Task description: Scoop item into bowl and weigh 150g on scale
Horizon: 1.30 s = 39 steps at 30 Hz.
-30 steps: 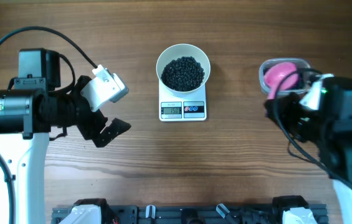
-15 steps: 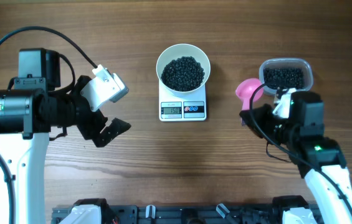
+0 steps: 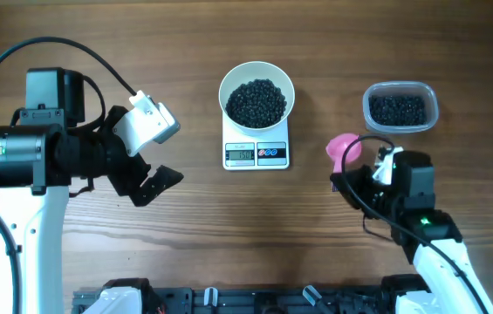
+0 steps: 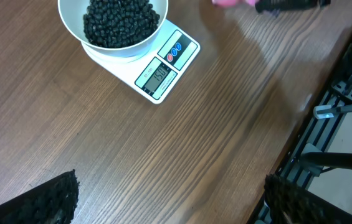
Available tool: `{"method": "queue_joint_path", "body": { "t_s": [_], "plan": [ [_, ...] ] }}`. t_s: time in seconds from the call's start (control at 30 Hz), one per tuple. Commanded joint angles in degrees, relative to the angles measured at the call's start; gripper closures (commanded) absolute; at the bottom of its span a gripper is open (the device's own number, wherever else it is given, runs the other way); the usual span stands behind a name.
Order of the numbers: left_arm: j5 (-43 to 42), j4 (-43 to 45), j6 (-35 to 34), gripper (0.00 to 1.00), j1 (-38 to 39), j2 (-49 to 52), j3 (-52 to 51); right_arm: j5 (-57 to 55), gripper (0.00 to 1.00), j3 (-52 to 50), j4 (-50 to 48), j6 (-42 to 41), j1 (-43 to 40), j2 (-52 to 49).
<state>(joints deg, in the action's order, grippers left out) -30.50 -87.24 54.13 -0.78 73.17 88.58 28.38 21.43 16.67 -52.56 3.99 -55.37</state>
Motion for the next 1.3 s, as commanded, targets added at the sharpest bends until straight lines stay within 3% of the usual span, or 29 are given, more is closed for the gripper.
{"method": "queue_joint_path", "body": {
  "t_s": [0.0,0.2,0.33,0.43,0.5,0.53,0.97,1.1,1.27],
  "plan": [
    [-0.4,-0.1,0.5,0.00,-0.3,-0.6,0.7,0.0,0.96,-4.5,-4.1,-4.1,0.3,0.4],
    [-0.4,-0.1,0.5,0.00,-0.3,-0.6,0.7,0.2,0.95,-5.7,-6.5,-4.5,0.3,0.4],
    [-0.4,-0.1,0.5,0.00,-0.3,-0.6,0.7,0.4,0.79,-5.7,-6.3,-4.5,0.3,0.4],
    [-0.4,-0.1,0.5,0.00,-0.3,-0.6,0.7,0.3,0.36,-5.7,-6.3,-4.5,0.3,0.4],
    [-0.4,-0.1,0.5,0.00,-0.3,-0.6,0.7,-0.1,0.18,-5.7,-6.3,-4.6,0.3,0.4],
    [-0.4,-0.1,0.5,0.00,-0.3,-0.6,0.7,-0.5,0.00,-5.7,-6.4,-4.6,0.3,0.4],
    [-0.4,-0.1,0.5,0.00,-0.3,-0.6,0.7,-10.6,0.00,-5.7,-4.4,-3.7,0.3,0.4],
    [-0.4,-0.1,0.5,0.00,-0.3,-0.6,0.7,-11.5,0.00,-3.6,-3.6,4.1,0.3,1.7],
    [-0.4,-0.1,0.5,0.00,-0.3,-0.6,0.7,-12.4,0.00,5.0,5.5,14.1,0.3,4.9]
  ]
}}
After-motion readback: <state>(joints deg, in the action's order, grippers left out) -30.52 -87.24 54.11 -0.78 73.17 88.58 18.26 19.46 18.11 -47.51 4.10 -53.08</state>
